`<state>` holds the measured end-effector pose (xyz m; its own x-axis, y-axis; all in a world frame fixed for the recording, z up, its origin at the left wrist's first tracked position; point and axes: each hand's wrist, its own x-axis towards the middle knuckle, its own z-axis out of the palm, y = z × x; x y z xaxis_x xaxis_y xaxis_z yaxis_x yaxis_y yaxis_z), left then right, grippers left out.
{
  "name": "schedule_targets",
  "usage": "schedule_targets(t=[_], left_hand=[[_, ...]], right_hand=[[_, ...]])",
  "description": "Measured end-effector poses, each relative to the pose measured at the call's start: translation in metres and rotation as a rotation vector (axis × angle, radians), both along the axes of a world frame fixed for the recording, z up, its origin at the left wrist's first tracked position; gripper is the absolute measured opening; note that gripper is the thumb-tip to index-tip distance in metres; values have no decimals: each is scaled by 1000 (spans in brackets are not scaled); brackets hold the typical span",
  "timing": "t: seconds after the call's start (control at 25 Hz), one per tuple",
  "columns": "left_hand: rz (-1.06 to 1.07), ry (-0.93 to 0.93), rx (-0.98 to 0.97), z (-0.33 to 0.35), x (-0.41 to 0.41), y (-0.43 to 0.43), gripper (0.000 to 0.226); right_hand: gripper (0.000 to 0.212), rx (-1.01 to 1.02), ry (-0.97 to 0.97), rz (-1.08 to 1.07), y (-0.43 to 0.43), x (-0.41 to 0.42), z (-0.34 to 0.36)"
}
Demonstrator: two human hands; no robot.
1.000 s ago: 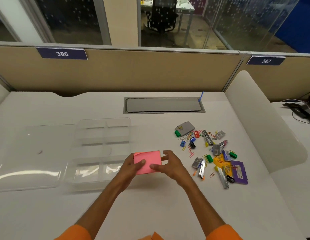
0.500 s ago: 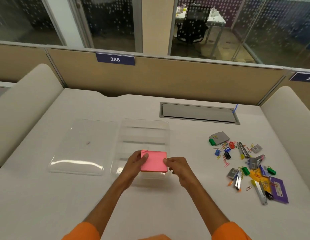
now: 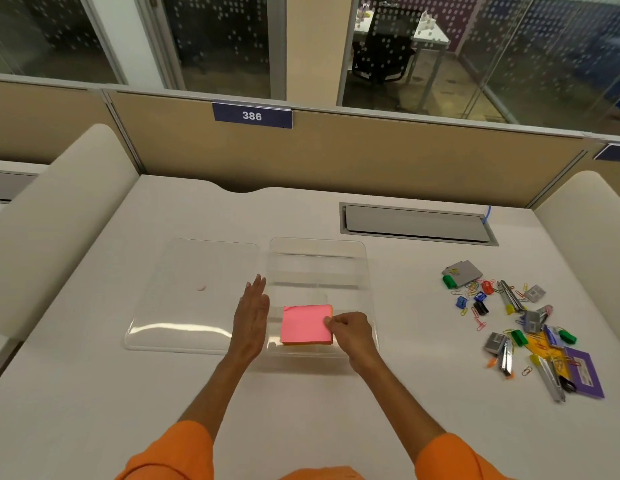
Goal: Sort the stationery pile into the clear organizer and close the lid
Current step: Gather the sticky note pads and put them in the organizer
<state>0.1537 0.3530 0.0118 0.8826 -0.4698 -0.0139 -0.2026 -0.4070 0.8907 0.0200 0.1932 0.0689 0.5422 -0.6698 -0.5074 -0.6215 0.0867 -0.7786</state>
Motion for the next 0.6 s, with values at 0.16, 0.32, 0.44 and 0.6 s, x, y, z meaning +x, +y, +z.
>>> schedule_targets(t=[0.16, 0.32, 0.44, 0.6], left_hand=[[-117, -138, 112, -14, 2, 6, 77], [-234, -337, 292, -20, 1, 13, 74], [-294, -469, 392, -19, 5, 17, 79], [-365, -563, 491, -15, 8, 19, 92]], right_hand=[[32, -107, 63, 1, 25, 16, -7], [27, -218, 112, 27, 43, 29, -12], [28, -320, 165, 51, 53, 36, -14], [25, -443, 246, 89, 61, 41, -19]])
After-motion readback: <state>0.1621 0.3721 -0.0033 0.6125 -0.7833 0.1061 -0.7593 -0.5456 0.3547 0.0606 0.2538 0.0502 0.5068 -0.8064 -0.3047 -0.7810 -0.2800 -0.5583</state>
